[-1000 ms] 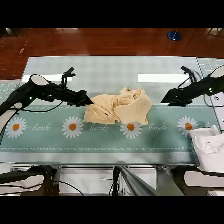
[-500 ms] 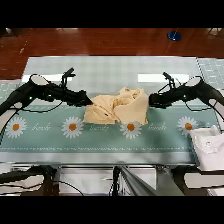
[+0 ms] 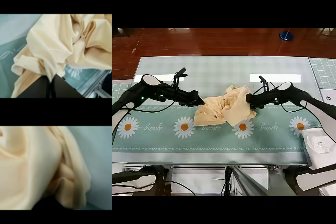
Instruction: Fold the shirts.
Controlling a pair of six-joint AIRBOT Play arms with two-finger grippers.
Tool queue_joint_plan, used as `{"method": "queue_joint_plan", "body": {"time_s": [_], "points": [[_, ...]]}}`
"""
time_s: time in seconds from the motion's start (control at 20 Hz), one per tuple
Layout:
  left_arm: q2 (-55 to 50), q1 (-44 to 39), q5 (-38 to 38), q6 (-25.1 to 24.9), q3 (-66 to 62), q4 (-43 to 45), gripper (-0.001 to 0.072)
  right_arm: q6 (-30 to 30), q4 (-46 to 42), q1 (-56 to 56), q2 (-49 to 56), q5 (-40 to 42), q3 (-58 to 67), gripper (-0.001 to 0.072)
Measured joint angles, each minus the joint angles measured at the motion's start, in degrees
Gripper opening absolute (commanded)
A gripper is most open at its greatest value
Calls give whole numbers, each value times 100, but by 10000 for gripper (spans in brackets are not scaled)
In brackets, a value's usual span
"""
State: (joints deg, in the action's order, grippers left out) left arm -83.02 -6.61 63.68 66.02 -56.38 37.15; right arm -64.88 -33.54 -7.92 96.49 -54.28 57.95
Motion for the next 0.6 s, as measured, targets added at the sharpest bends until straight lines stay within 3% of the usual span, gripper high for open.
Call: {"method": "queue_joint_plan", "body": {"time_s": [0.35,0.6], "points": [[9,13,13,-15,-17,7,32,490,734,131,-402,-791,267,8],[282,79,136,-195,-494,17,31,262,498,813,-1644,-1097,710,9]]}}
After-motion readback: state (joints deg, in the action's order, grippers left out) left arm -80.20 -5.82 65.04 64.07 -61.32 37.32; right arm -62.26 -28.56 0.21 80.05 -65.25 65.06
